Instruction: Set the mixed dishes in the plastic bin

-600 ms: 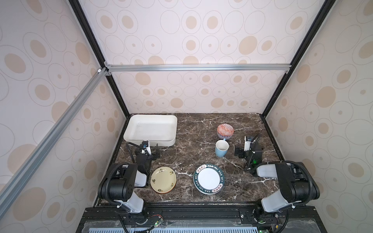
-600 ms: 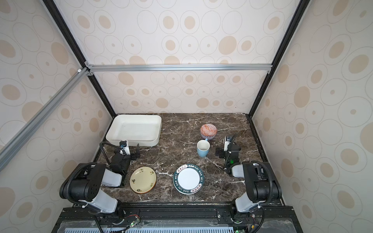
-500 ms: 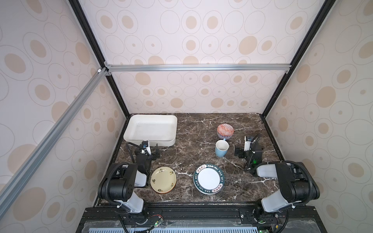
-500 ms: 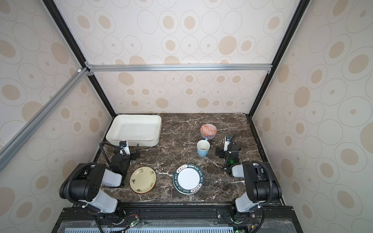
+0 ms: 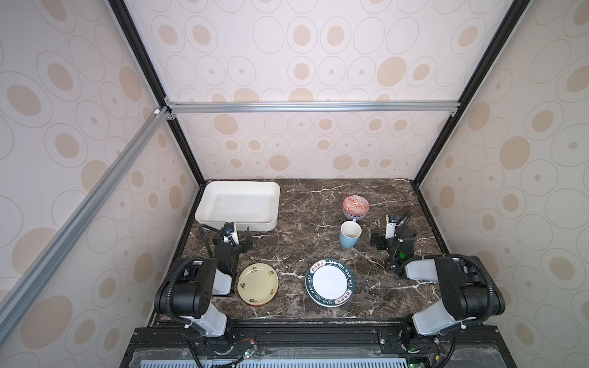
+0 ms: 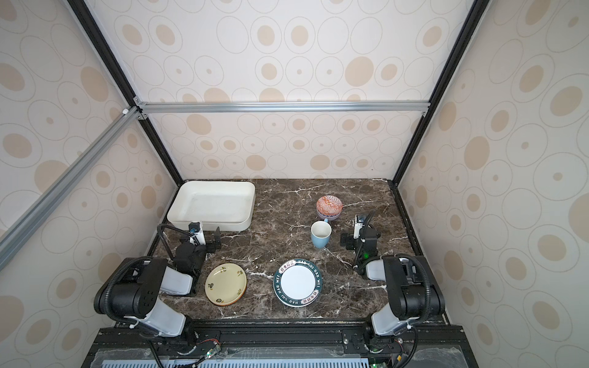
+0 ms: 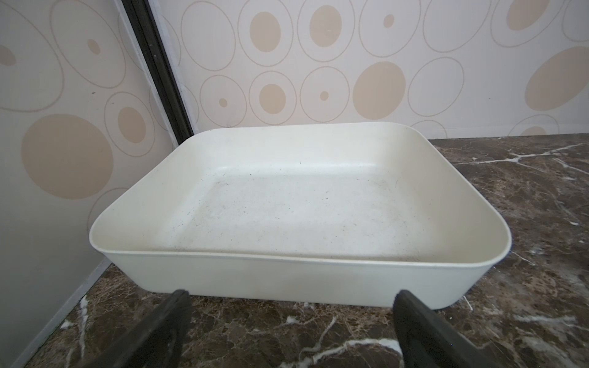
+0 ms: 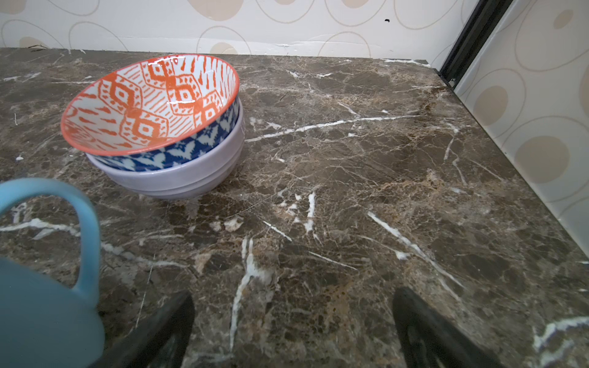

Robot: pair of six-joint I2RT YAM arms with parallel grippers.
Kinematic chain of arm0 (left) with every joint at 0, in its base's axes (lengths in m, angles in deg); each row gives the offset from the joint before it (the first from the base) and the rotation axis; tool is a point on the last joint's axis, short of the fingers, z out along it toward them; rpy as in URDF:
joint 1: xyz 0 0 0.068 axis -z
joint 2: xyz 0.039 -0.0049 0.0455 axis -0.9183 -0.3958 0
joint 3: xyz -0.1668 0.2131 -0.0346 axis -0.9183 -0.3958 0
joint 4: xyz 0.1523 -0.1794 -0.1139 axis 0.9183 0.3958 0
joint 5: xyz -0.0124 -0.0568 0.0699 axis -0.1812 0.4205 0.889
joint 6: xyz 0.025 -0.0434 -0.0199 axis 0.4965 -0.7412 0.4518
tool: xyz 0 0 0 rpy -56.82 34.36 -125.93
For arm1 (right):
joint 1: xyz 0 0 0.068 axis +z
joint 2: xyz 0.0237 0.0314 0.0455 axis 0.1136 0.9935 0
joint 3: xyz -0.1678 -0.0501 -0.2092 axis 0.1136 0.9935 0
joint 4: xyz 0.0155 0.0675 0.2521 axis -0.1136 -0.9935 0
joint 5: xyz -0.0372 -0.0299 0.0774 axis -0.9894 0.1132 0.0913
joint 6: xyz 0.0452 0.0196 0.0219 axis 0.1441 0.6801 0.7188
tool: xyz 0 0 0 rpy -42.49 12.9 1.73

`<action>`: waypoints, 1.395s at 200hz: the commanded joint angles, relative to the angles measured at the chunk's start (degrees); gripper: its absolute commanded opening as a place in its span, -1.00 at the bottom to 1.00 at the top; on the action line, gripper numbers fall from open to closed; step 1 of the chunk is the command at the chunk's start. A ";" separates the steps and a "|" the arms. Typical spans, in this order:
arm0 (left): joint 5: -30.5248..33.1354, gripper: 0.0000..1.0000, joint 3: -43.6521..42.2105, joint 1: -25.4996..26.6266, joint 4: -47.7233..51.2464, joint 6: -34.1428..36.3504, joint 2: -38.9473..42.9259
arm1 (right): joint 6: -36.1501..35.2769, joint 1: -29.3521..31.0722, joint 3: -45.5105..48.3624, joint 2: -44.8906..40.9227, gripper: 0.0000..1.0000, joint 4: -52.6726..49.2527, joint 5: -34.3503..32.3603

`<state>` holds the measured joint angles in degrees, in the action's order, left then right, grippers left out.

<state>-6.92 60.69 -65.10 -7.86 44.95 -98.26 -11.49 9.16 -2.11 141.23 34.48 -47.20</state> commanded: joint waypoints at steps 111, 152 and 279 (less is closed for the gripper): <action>4.70 0.98 25.11 -1.02 40.97 1.63 10.91 | -1.00 0.15 -7.42 -8.22 1.00 -19.34 -3.67; -2.43 0.98 44.48 -7.69 61.49 -1.99 5.23 | 0.69 2.81 -23.70 -16.37 0.96 -45.23 -15.44; -2.99 0.98 84.32 -20.47 90.20 -3.06 -28.24 | 3.79 23.57 -59.91 1.81 0.99 -74.10 -9.63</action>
<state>-9.95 139.84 -84.59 73.34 41.08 -122.41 -10.18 29.31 -56.66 139.66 -33.12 -58.52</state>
